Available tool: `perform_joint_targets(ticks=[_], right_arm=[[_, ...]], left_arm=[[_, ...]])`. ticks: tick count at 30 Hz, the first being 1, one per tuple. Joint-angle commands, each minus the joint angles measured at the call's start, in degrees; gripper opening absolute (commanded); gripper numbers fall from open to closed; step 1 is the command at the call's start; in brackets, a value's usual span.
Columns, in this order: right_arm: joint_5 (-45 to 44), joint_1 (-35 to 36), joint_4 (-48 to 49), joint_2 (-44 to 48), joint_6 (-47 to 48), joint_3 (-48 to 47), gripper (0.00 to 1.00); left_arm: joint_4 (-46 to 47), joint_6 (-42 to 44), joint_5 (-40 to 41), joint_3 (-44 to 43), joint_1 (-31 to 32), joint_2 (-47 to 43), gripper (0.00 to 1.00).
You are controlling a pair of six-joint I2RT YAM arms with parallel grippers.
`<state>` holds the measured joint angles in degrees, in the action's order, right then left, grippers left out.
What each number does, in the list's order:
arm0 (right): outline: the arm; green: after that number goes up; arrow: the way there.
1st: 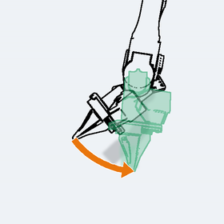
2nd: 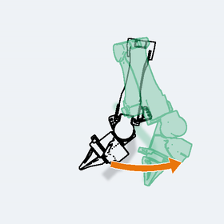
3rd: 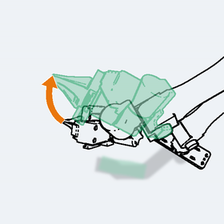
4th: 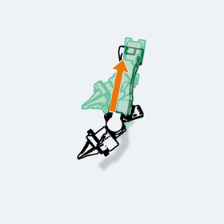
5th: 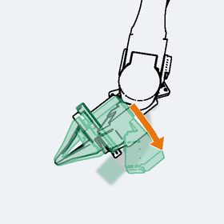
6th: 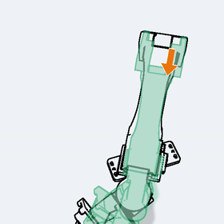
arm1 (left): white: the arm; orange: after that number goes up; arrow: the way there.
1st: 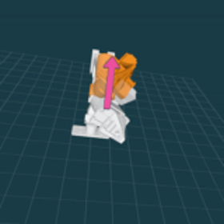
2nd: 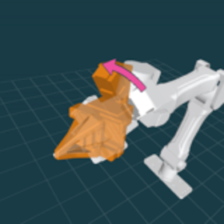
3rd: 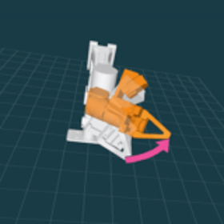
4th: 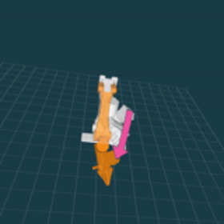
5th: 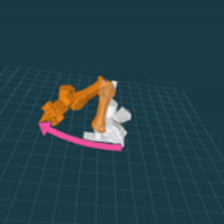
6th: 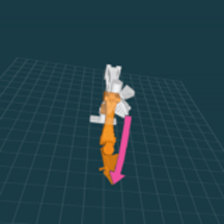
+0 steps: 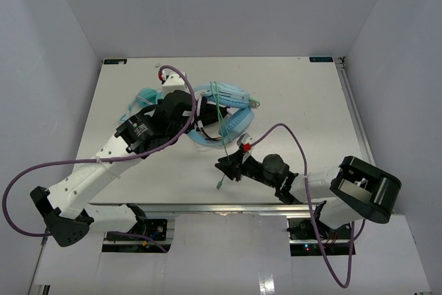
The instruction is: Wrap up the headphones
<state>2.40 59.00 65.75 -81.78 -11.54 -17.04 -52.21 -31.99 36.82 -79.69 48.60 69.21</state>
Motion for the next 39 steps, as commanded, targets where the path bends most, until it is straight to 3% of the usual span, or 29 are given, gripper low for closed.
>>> perform_joint_targets(ticks=[1,18,22,24,29,32,34,39], right_arm=[[0.4,0.3,12.7,-4.5,0.1,0.7,0.34],[3.1,0.3,29.6,-20.7,-3.7,1.7,0.33],[2.3,0.2,31.5,-23.0,-3.9,1.7,0.13],[1.7,-0.4,32.0,-23.0,-3.9,2.0,0.08],[3.8,-6.9,31.6,-16.9,-4.8,6.4,0.08],[9.7,-12.5,26.3,-9.1,-6.0,8.0,0.08],[11.3,-16.0,17.2,-4.6,-5.4,7.3,0.08],[16.2,-20.8,-7.3,8.2,-3.0,0.1,0.08]], left_arm=[[4.8,-2.5,-0.1,-3.4,0.2,-3.1,0.00],[5.2,-2.6,0.1,-2.5,0.2,-4.7,0.00],[5.4,-2.3,-0.3,-2.0,0.2,-5.5,0.00],[5.8,-1.3,-1.1,-1.7,0.2,-6.3,0.00],[7.3,8.9,-16.8,-2.3,0.2,-9.6,0.00],[6.1,17.1,-34.8,-3.4,0.2,-11.0,0.00],[4.2,19.8,-40.9,-3.5,0.2,-11.8,0.00],[-0.1,27.3,-35.4,-1.6,0.2,-13.2,0.00]])
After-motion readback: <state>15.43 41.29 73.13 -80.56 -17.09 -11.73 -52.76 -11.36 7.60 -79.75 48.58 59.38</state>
